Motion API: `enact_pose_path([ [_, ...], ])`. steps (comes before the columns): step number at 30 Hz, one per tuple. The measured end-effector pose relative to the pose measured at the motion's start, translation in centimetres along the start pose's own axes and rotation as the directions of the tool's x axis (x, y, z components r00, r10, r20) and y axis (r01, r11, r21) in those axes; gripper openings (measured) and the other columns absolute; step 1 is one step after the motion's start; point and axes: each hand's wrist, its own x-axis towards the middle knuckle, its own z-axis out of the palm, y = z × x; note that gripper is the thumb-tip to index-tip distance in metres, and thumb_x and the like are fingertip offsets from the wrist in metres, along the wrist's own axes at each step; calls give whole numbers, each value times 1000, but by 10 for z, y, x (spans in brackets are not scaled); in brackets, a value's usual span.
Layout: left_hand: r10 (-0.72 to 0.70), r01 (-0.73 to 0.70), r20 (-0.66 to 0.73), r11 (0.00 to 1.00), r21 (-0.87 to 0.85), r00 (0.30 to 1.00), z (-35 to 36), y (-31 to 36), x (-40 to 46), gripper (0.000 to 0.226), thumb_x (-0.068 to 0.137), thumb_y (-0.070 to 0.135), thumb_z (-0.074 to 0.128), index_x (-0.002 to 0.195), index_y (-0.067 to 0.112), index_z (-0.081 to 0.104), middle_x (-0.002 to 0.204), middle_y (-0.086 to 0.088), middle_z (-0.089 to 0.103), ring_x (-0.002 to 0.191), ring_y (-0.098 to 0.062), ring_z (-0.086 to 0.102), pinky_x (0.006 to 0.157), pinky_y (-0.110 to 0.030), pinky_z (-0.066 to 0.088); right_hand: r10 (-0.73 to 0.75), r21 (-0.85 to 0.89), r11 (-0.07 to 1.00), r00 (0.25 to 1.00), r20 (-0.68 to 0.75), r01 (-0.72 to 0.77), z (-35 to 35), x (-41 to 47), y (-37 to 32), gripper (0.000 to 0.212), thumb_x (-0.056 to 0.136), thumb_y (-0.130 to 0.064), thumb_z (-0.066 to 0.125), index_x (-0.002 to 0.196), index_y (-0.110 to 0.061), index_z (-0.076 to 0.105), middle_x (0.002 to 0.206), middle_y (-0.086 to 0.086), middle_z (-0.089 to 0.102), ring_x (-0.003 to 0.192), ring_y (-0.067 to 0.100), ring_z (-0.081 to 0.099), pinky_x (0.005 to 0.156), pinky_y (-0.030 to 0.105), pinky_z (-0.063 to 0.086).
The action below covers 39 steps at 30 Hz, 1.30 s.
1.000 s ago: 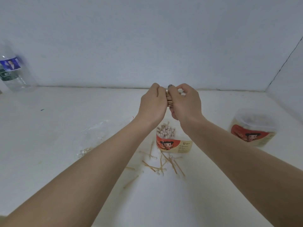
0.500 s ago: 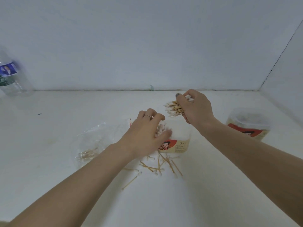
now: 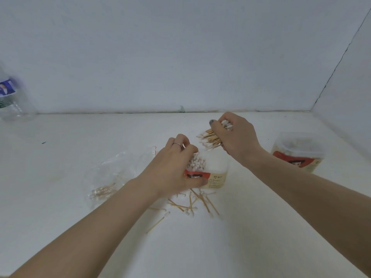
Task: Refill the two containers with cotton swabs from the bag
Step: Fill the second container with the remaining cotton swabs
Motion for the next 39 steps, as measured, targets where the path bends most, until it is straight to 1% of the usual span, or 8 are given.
enact_pose_path([
  [7, -78, 79, 12, 978, -194, 997, 4, 2, 3, 69, 74, 62, 77, 130, 33, 50, 117, 9, 33, 110, -11, 33, 90, -28, 43, 13, -29, 999, 1000, 12, -13, 4, -3, 3, 33, 94, -41, 60, 80, -12, 58, 63, -2, 59, 48, 12, 48, 50, 24, 38],
  [13, 0, 4, 38, 994, -108, 999, 0, -3, 5, 61, 76, 65, 73, 130, 44, 53, 117, 8, 33, 107, -11, 34, 87, -32, 45, 87, 66, 994, 996, -16, -86, 0, 0, 5, 32, 94, -39, 60, 83, -9, 60, 61, 2, 58, 44, 16, 49, 49, 25, 38],
  [18, 18, -15, 88, 999, -35, 996, -6, -4, 11, 66, 76, 67, 72, 131, 36, 53, 117, 8, 33, 110, -9, 36, 81, -26, 41, 118, 89, 989, 993, -4, -117, -1, 0, 6, 32, 95, -40, 60, 84, -9, 60, 63, 3, 60, 48, 17, 51, 51, 28, 41],
  [25, 46, -55, 125, 996, 68, 991, -13, -3, 16, 63, 77, 72, 66, 112, 20, 59, 118, 8, 37, 101, -10, 43, 77, -34, 51, 70, 44, 997, 998, 3, -70, 0, 1, 3, 32, 95, -38, 60, 82, -9, 58, 60, 1, 56, 45, 15, 46, 40, 19, 35],
  [28, 207, -217, 66, 946, 239, 976, -9, -8, 16, 67, 82, 76, 47, 103, 15, 64, 119, 4, 49, 96, -17, 50, 76, -35, 48, 57, 23, 998, 998, -3, -57, 1, 1, 3, 32, 95, -39, 61, 82, -9, 59, 61, 1, 56, 46, 15, 46, 45, 23, 38],
  [31, 313, -290, -18, 898, 330, 950, -3, -14, 14, 64, 89, 72, 42, 93, 13, 67, 112, 1, 59, 89, -20, 54, 78, -34, 45, 68, 11, 998, 998, -9, -68, 0, 3, 5, 32, 95, -40, 59, 82, -10, 58, 61, 2, 57, 45, 15, 47, 46, 24, 37],
  [36, 341, -309, -18, 872, 379, 940, 2, -17, 12, 58, 92, 66, 39, 97, 15, 66, 108, 3, 62, 95, -20, 57, 80, -34, 46, 79, 2, 997, 997, -2, -79, -1, 3, 6, 33, 96, -39, 59, 85, -8, 59, 62, 3, 56, 45, 16, 45, 39, 19, 35],
  [39, 329, -306, -5, 884, 354, 944, -2, -15, 15, 57, 92, 67, 40, 96, 16, 65, 102, 4, 60, 92, -20, 54, 77, -34, 45, 77, 12, 997, 997, 1, -77, 1, 4, 5, 33, 95, -39, 59, 85, -8, 59, 63, 4, 57, 47, 17, 46, 42, 22, 37],
])
